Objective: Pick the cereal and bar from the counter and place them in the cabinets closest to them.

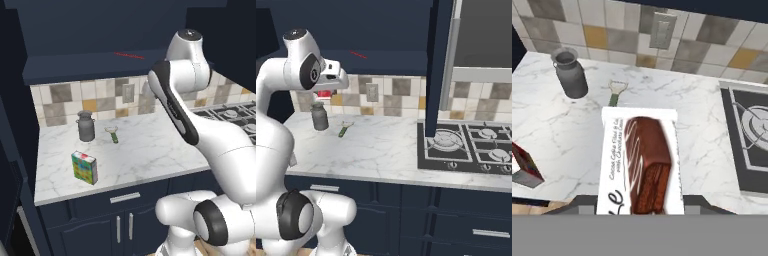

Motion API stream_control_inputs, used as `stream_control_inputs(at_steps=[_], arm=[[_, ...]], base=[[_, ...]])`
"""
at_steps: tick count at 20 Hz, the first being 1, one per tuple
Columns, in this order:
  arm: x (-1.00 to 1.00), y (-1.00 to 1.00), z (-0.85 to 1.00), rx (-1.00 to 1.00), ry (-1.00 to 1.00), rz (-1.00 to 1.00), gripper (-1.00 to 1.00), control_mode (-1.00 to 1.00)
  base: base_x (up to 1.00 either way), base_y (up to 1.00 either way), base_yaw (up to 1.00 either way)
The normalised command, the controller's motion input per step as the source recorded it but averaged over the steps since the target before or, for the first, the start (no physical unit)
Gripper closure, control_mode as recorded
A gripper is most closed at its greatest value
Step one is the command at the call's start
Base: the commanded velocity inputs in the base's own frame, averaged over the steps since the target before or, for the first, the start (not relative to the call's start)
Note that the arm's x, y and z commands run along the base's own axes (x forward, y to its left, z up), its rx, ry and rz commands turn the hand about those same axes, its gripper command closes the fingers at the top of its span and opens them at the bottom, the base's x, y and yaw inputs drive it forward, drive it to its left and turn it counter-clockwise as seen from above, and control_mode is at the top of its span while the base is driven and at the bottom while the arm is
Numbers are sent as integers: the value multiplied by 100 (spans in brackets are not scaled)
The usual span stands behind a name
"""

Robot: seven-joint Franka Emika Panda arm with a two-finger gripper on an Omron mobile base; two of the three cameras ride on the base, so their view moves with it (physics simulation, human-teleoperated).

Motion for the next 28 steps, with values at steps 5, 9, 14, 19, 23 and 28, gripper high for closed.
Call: stream_control_inputs(at_steps=[5, 9, 14, 19, 23, 28], arm=[[-20, 0, 27, 0, -25, 2, 100, -100], [-9, 0, 24, 1, -25, 1, 100, -100], [0, 0, 25, 5, -23, 0, 100, -100], [15, 0, 29, 6, -18, 0, 100, -100], [33, 9, 30, 6, -15, 0, 100, -100], [36, 20, 24, 5, -11, 0, 100, -100]], base=[[0, 0, 0], [0, 0, 0], [0, 0, 0], [0, 0, 0], [0, 0, 0], [0, 0, 0]])
